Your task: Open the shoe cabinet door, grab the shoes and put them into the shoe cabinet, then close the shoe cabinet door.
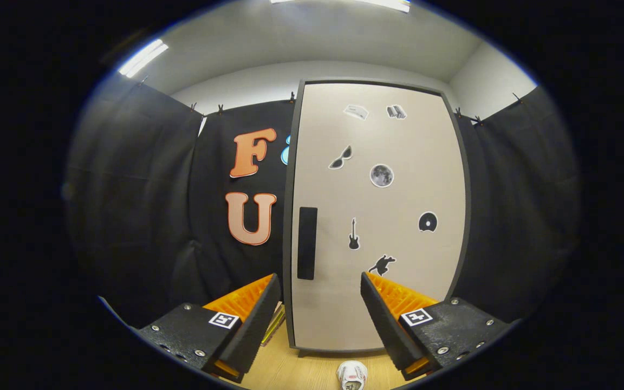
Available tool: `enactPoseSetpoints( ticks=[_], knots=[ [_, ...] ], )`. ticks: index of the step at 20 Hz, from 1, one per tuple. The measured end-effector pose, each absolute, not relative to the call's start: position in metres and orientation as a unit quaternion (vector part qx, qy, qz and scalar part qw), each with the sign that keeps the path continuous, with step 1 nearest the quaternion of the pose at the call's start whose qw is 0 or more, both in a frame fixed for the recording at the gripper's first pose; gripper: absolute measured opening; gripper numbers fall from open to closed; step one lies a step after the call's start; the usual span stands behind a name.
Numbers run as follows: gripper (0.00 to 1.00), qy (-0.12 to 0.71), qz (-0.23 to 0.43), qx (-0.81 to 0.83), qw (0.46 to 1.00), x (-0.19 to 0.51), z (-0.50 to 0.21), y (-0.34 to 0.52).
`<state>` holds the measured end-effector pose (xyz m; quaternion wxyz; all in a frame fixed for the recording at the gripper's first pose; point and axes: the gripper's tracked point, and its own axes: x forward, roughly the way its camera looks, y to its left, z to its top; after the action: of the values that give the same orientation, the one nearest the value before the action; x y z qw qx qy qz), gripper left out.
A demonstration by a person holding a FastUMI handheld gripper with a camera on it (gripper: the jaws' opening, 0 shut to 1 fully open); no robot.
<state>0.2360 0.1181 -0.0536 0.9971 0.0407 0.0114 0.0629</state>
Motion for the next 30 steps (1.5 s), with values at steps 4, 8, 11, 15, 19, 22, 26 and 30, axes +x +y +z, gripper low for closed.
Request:
enactPoseSetpoints(
  ticks=[4, 8, 11, 15, 19, 22, 26, 30],
  knots=[
    [0.89, 0.008, 0.079, 0.055, 0.995, 0.279, -0.062, 0.131],
    [0.83, 0.013, 0.090, 0.057, 0.994, 0.313, -0.067, 0.144],
    [0.76, 0.008, 0.085, 0.058, 0.995, 0.336, -0.064, 0.152],
    [0.65, 0.019, 0.064, 0.057, 0.996, 0.359, -0.068, 0.156],
    [0.42, 0.042, 0.054, 0.058, 0.996, 0.373, -0.079, 0.161],
    [0.37, 0.039, 0.054, 0.058, 0.996, 0.373, -0.076, 0.163],
    [0.30, 0.038, 0.053, 0.048, 0.997, 0.369, -0.075, 0.162],
    [0.25, 0.038, 0.035, 0.045, 0.998, 0.356, -0.074, 0.160]
  ],
)
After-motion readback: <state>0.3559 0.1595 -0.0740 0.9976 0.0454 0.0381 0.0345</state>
